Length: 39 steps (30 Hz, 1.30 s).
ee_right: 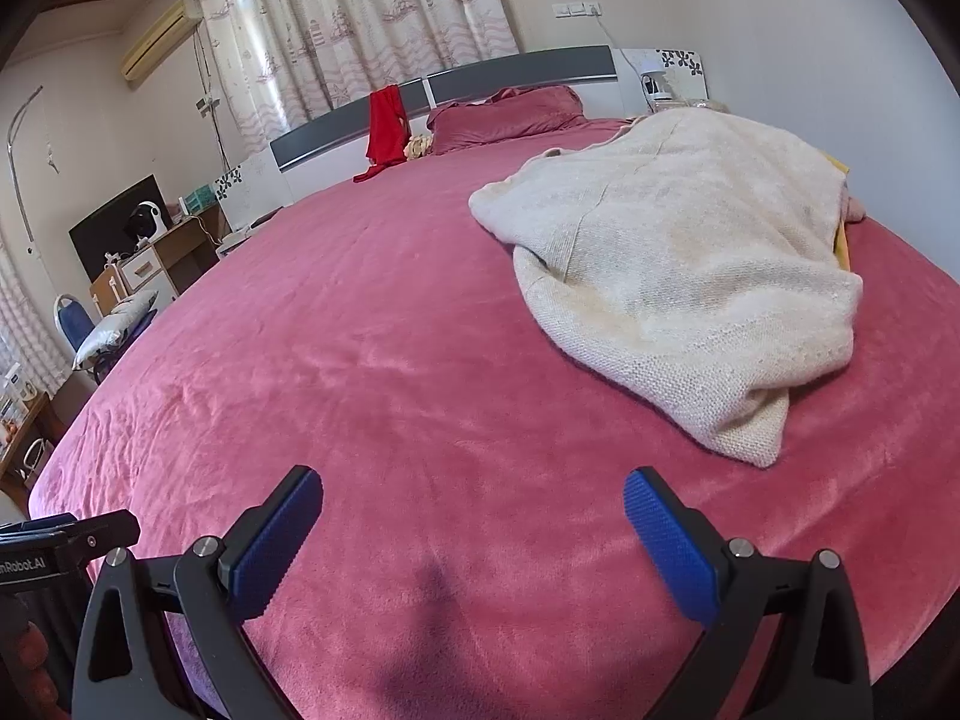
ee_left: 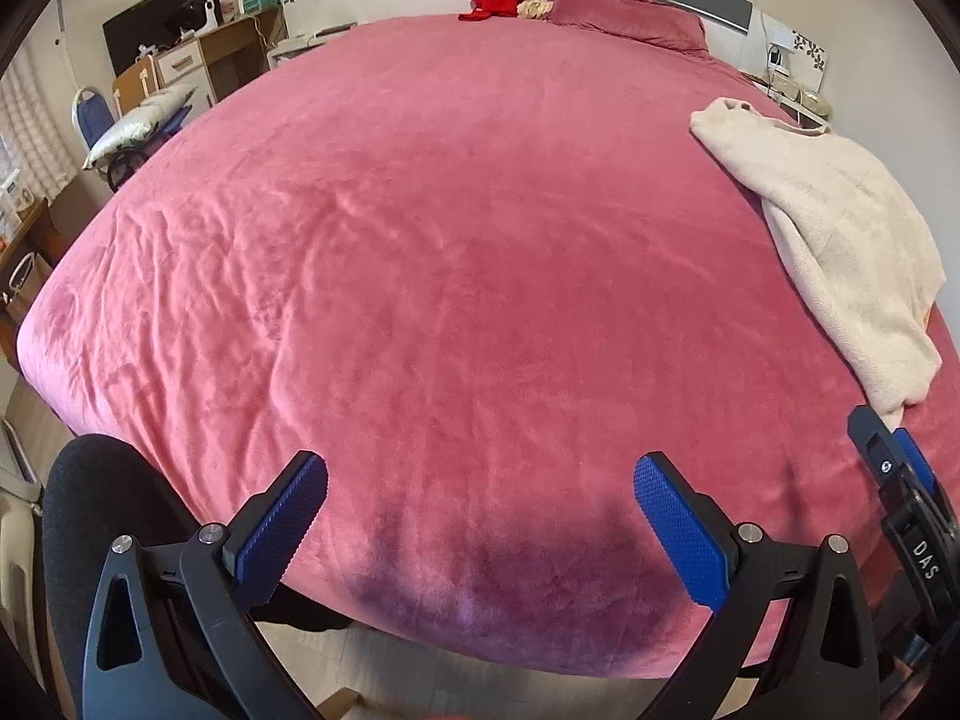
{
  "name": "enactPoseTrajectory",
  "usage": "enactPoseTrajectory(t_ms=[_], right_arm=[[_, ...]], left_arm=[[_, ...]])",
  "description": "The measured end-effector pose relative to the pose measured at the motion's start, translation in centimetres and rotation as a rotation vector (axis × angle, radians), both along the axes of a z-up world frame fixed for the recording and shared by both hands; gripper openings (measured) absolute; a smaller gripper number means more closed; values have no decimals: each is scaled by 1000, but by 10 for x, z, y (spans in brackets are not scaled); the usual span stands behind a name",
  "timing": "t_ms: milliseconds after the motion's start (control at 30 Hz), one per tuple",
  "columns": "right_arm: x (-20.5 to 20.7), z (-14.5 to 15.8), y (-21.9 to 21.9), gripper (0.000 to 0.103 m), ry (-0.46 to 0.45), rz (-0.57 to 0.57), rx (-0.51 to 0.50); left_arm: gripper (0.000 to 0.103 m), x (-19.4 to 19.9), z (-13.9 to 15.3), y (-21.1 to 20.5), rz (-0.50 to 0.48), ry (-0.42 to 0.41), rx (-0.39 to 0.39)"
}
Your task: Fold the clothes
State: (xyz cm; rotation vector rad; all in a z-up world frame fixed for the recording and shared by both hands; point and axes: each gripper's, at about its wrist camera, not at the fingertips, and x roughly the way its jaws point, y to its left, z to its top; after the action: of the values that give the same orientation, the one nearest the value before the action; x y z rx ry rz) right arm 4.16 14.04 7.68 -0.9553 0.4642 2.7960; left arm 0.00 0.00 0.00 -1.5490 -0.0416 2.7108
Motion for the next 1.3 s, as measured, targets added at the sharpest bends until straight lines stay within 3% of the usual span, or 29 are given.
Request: enactPoseTrajectory(t_ms=[333,767,1300], right_arm=[[1,3,1,103,13,-2,6],[2,1,4,103,-15,-56,48],[-1,-2,11,103,-32,-80,18]], left_arm=[[103,5,7,8,-52,72,16],[103,3,2,10,-74,86,6],[103,2,-5,13,-85,79,13]])
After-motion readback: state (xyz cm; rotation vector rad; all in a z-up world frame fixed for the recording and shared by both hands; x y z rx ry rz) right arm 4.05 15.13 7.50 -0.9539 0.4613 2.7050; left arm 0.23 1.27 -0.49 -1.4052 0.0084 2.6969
